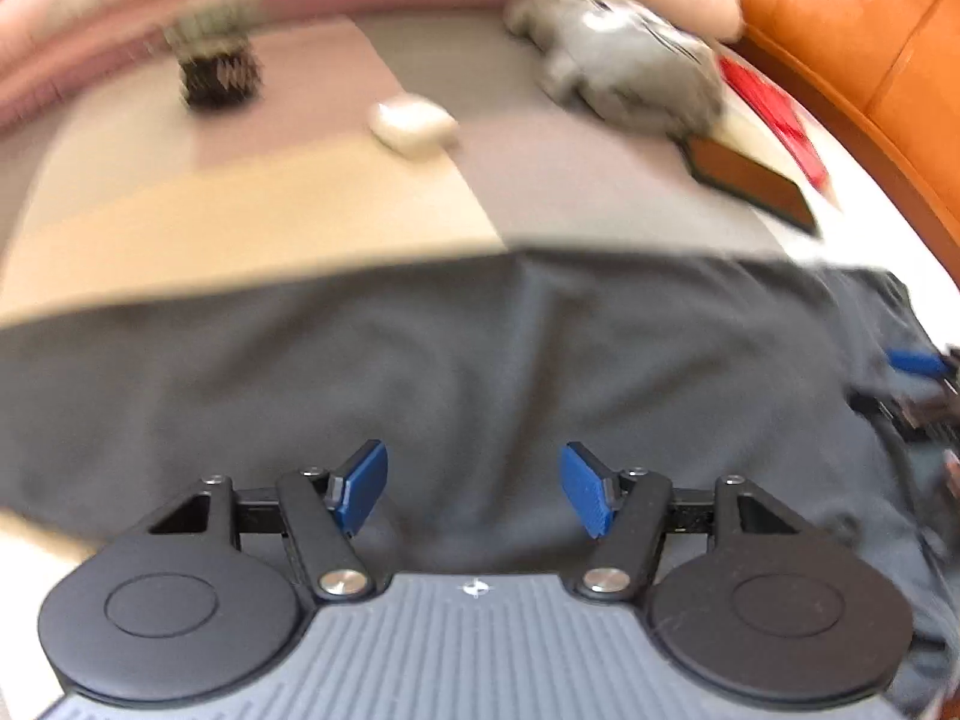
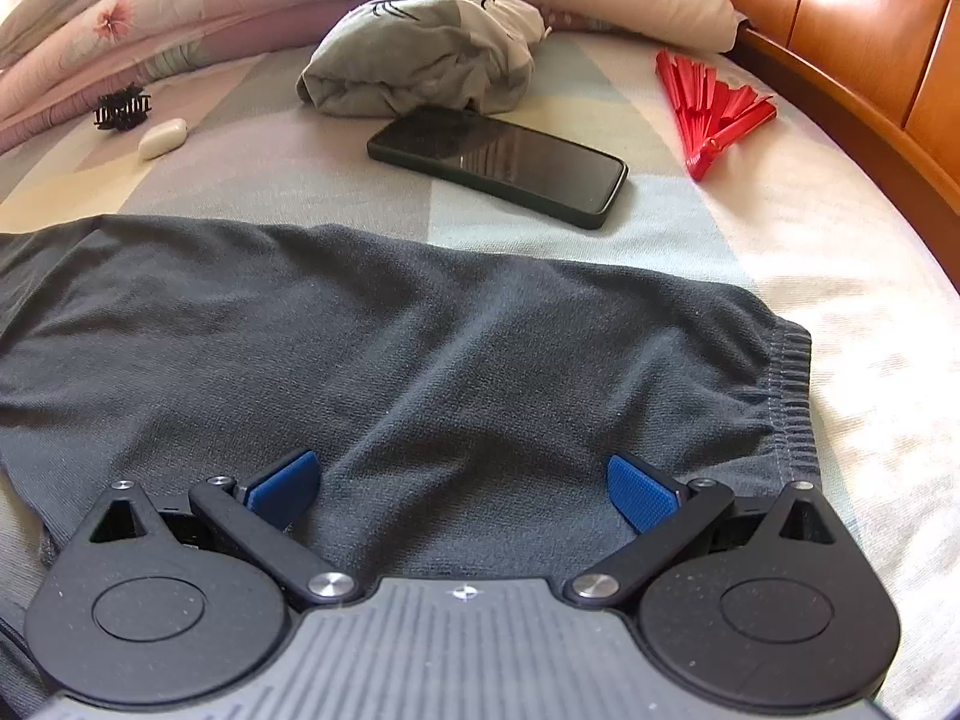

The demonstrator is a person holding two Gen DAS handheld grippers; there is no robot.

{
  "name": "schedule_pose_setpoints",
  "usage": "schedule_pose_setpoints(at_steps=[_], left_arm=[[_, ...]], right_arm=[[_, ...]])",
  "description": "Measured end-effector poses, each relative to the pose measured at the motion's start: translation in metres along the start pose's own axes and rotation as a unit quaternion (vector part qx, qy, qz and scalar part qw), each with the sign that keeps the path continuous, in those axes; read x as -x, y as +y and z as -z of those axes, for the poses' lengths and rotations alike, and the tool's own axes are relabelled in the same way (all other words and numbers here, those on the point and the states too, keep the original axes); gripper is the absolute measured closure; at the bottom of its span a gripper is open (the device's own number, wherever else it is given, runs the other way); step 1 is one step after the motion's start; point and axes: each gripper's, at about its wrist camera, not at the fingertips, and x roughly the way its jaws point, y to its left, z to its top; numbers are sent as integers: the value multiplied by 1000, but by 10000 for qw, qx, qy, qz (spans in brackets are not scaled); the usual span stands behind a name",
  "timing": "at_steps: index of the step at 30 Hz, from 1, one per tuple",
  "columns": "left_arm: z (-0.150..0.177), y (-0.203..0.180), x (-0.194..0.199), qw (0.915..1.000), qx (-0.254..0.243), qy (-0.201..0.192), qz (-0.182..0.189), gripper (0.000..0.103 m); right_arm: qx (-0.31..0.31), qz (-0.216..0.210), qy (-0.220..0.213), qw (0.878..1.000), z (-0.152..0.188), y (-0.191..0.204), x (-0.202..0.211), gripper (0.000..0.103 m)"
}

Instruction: Fold clothes

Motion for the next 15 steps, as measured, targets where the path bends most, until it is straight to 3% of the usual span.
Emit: schedule_pose_setpoints(at_steps=[6,12,15], left_arm=[[-23,51,-27,9978,543,-161,-342,38],[-28,85,-19,9919,898,-287,-847,40],[-22,77,-9,9948,576,-378,-755,35]], right_arm=[[12,-8,78,10000,-3,0,0,0],[11,1,67,10000,-2,0,-1,0],[-7,24,53,10000,-2,1,-1,0]])
